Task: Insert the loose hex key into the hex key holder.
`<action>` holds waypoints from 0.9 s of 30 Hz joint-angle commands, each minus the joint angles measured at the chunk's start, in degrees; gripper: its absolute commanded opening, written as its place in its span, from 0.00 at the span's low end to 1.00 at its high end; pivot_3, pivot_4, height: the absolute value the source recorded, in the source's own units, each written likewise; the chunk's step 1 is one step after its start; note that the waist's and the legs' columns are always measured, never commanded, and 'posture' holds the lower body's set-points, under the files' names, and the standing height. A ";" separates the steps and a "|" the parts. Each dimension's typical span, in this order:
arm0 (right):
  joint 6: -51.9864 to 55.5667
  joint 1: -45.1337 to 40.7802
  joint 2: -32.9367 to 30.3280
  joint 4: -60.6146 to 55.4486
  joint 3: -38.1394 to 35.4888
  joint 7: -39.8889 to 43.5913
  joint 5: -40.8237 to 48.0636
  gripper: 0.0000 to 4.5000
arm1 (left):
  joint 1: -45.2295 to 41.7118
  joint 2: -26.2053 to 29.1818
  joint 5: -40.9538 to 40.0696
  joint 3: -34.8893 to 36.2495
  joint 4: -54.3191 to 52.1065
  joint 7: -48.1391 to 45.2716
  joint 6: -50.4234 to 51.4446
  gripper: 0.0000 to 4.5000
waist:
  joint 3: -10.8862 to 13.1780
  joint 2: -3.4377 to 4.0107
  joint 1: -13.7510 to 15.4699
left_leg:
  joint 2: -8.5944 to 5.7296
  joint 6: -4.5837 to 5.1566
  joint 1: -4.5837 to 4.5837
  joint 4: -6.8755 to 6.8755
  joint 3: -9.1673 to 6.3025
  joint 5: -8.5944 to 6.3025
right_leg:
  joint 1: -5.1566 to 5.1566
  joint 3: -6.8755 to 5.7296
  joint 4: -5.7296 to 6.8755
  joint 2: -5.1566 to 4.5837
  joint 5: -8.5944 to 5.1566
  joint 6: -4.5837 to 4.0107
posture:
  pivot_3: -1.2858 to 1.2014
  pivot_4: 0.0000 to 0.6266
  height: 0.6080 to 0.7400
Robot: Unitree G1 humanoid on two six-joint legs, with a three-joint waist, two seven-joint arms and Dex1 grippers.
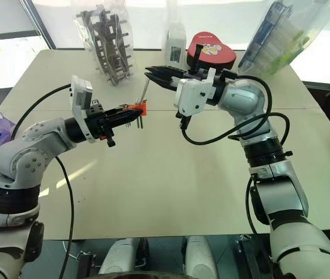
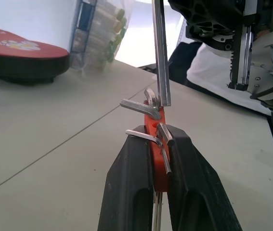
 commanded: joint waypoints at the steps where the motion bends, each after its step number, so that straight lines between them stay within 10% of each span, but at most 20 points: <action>1: -1.42 -2.12 -0.83 0.77 -0.59 -0.32 -0.79 0.01 | -0.28 0.62 -2.36 1.76 -3.56 -0.67 -0.06 0.00 | 0.00 0.00 -0.01 | 0.00 0.00 0.00 0.00 0.00 0.00 | 0.00 0.00 0.00 0.00 0.00 0.00 | 0.52 0.24 1.00; 27: -2.14 -4.84 -1.73 1.83 -1.69 -0.79 -0.67 0.01 | 1.02 1.94 -0.53 0.97 -2.39 -0.77 -1.41 0.00 | 0.00 0.00 -0.08 | 0.00 -0.01 0.02 0.00 0.00 0.01 | 0.02 0.00 0.01 0.00 0.00 0.00 | 0.52 0.24 1.00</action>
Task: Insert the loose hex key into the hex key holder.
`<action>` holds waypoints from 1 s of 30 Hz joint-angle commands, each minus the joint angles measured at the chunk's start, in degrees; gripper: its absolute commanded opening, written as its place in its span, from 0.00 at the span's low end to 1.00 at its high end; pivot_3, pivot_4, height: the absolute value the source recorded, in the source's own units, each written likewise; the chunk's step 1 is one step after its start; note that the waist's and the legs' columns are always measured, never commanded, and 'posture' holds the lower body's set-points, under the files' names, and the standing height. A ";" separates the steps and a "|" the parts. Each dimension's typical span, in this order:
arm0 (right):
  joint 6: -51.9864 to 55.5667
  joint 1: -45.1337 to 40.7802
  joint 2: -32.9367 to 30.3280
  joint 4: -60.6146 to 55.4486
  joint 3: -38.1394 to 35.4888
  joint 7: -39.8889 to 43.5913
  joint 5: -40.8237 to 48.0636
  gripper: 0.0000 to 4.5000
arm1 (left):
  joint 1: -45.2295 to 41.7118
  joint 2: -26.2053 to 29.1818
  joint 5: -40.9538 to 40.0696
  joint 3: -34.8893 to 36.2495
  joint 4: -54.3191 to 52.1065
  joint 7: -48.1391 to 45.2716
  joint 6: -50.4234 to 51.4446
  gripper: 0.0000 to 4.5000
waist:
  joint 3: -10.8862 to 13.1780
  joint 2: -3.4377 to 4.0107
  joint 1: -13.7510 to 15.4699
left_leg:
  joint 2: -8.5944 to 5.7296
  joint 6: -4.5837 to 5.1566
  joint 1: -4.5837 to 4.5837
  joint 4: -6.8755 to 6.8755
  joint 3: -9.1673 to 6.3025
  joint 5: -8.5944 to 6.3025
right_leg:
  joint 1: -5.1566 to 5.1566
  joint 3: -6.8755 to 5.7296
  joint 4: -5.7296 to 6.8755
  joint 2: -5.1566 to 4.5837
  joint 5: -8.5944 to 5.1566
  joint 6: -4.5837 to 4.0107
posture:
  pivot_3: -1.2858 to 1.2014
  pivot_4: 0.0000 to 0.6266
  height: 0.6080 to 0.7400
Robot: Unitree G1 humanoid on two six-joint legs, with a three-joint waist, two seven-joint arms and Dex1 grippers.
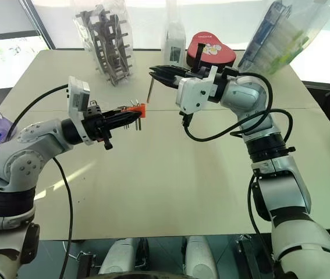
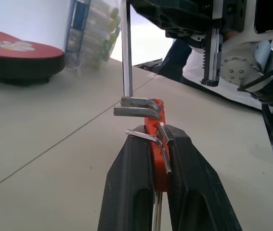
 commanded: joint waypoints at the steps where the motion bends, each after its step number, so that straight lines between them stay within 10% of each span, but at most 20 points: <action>1: 0.68 -2.16 -0.76 -2.97 -1.93 -0.70 1.72 0.01 | -0.04 0.48 0.85 0.66 -0.25 -0.71 -1.87 0.00 | 0.00 0.00 0.03 | 0.00 0.00 0.00 0.00 0.00 0.00 | 0.00 0.00 0.00 0.00 0.00 0.00 | 0.52 0.24 1.00; 30: 5.27 1.88 0.23 -9.85 -1.21 -1.07 2.57 0.01 | 0.31 -0.13 1.46 0.27 -0.02 -1.37 -2.87 0.00 | 0.00 0.00 0.08 | 0.00 0.00 0.00 0.01 0.00 0.00 | 0.01 0.00 0.00 0.00 0.00 0.00 | 0.52 0.24 1.00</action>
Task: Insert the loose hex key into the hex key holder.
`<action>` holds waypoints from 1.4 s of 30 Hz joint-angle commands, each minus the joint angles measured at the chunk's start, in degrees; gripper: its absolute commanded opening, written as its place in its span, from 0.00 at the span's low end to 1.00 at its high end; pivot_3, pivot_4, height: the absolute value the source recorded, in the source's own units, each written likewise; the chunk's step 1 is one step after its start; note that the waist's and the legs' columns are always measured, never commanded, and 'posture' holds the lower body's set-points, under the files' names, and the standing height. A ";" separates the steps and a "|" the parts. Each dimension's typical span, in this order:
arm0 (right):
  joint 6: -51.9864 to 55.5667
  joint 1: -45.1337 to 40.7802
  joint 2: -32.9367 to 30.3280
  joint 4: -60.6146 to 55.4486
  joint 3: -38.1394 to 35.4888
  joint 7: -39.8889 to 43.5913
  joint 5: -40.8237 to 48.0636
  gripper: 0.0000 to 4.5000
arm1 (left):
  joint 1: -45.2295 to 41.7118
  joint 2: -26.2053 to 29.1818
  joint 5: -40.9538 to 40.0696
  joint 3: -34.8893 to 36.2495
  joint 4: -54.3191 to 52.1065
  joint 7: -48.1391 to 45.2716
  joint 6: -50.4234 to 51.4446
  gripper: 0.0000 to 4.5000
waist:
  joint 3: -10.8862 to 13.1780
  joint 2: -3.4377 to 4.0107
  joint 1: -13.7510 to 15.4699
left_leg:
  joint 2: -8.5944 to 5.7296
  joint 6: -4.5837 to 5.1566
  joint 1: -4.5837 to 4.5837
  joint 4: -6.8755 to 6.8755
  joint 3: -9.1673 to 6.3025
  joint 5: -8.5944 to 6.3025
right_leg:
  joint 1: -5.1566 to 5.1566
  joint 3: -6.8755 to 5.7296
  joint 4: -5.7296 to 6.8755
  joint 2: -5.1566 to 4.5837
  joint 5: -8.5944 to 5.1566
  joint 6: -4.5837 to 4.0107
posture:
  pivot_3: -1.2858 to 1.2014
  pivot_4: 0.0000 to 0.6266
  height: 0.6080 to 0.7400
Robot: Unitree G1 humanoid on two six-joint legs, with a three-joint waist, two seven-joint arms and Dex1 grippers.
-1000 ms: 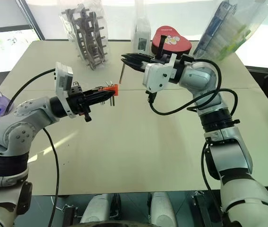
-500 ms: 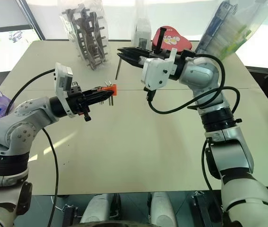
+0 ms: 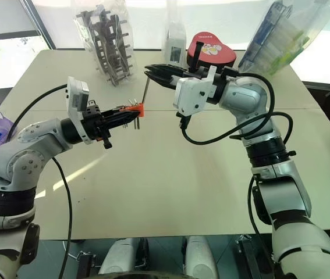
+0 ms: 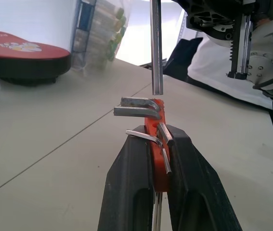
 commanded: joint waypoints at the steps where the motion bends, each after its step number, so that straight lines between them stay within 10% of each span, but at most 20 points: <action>1: -0.15 -0.87 0.29 -2.10 -1.15 -0.89 0.92 0.01 | 0.21 -0.13 -0.19 0.35 -1.41 -0.20 -0.82 0.00 | 0.00 0.00 -0.02 | 0.00 0.00 0.00 0.00 0.00 0.00 | 0.00 0.00 0.00 0.00 0.00 0.00 | 0.52 0.24 1.00; 42: -0.51 0.28 1.23 -1.48 -0.23 -0.97 0.05 0.01 | -0.57 -0.50 -1.36 0.57 -2.43 1.39 -0.11 0.00 | 0.00 0.00 -0.01 | 0.00 0.00 0.00 0.00 0.00 0.00 | 0.00 0.00 0.00 0.00 0.00 0.00 | 0.52 0.24 1.00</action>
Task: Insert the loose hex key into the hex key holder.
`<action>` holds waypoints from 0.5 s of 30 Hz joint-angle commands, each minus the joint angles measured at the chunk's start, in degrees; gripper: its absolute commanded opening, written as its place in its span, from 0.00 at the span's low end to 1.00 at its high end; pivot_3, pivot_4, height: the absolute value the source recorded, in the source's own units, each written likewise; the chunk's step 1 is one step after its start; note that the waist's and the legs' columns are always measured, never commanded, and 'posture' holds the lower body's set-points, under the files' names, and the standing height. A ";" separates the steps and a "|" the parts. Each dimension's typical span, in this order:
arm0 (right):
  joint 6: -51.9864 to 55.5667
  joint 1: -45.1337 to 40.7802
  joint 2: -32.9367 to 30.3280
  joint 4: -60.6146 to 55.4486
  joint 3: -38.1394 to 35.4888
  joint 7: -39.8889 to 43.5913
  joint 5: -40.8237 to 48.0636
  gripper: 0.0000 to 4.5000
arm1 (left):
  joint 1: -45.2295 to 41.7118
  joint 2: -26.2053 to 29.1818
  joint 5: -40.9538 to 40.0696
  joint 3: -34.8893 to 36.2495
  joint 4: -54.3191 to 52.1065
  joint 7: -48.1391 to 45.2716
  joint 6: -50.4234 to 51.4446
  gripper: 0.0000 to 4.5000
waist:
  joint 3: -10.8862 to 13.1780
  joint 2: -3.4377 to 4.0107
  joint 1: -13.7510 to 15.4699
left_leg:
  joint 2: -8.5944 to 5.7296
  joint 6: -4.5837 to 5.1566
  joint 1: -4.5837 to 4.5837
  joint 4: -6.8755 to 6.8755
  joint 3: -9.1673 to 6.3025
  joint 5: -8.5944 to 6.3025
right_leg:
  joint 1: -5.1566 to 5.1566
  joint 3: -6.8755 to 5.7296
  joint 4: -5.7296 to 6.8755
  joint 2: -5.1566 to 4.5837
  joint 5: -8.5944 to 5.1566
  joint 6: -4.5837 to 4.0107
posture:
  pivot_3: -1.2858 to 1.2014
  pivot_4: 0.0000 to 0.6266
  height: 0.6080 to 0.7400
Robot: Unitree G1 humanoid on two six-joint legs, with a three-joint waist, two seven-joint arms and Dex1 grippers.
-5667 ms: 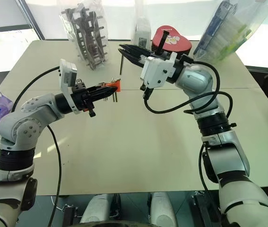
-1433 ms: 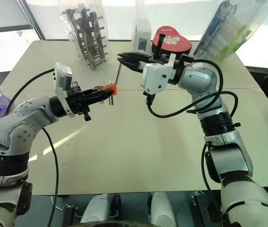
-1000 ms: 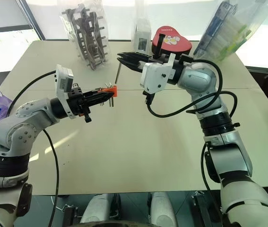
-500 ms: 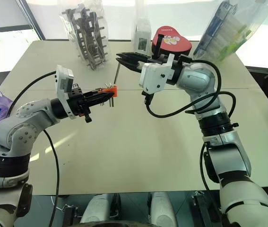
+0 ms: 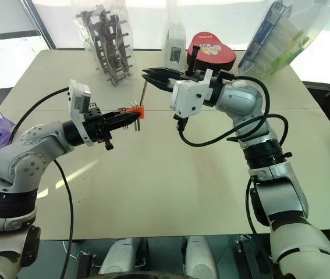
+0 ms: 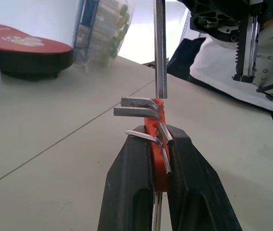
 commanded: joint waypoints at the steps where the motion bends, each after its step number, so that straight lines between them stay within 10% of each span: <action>1: -0.95 -0.39 0.15 -1.16 -0.79 -1.00 0.04 0.01 | -1.43 -0.03 -1.18 0.85 -2.44 0.07 -0.11 0.00 | 0.00 0.00 0.00 | 0.00 0.00 0.00 0.00 0.00 0.00 | 0.00 0.00 0.00 0.00 0.00 0.00 | 0.52 0.24 1.00; 15: -3.23 -0.59 0.39 1.42 -0.43 -2.06 -2.00 0.01 | -1.49 -0.11 -1.66 0.74 -2.78 0.12 0.21 0.00 | 0.00 0.00 -0.01 | 0.00 0.00 0.00 0.00 0.00 0.00 | 0.00 0.00 0.00 0.00 0.00 0.00 | 0.52 0.24 1.00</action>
